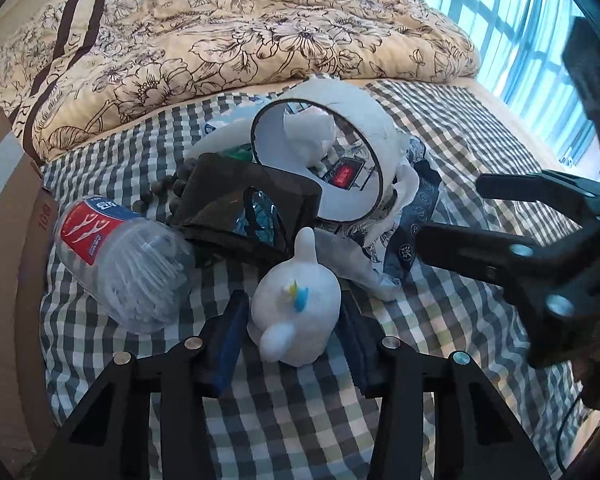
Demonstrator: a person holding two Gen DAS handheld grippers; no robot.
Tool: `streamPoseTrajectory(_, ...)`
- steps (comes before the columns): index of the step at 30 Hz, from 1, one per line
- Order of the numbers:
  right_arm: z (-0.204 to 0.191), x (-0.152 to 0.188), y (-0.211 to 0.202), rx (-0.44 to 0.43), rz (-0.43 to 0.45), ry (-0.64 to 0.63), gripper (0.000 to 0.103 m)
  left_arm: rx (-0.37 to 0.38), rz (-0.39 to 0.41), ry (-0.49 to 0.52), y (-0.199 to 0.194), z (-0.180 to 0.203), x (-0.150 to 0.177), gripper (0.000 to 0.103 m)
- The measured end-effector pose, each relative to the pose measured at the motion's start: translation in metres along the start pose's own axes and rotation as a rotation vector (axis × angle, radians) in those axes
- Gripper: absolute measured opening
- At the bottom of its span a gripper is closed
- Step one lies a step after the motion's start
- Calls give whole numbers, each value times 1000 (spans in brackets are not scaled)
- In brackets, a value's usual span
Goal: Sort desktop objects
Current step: 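Grasp the white plush toy with the left gripper while the right gripper reaches the floral tissue pack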
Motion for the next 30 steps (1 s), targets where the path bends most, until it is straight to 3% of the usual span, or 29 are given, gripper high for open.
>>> streamPoseTrajectory(9,-6,-19,27,-8,-25,-46,103,-16,6,3,-9,-6,3,44)
streamPoseTrajectory(13,-12,-21,26,19,6,-58,101,-22,3,-8,-11,-11,2,44)
streamPoseTrajectory(14,-14,-20,27,22,3,-66,99,-24,4,-9,-11,-12,1,44)
streamPoseTrajectory(16,-18,-21,31,3,-24,-76,77,-24,2,-10,-12,-13,1,44)
streamPoseTrajectory(21,-26,-20,34,-37,-60,-87,45,-19,3,-14,-13,-14,2,44)
streamPoseTrajectory(30,-29,-5,37,-52,-116,-107,42,-4,16,-31,-20,-22,4,44)
Point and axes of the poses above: each gripper's, at about its wrist camera, not at the fingertips, and y roughly the way its jaws point, z to its right, x to its underside, the point moved 1 cm from there along y, roughly the way its jaws point, and after that the axes turned 8 degrees about -z, right-handed, at the moved point
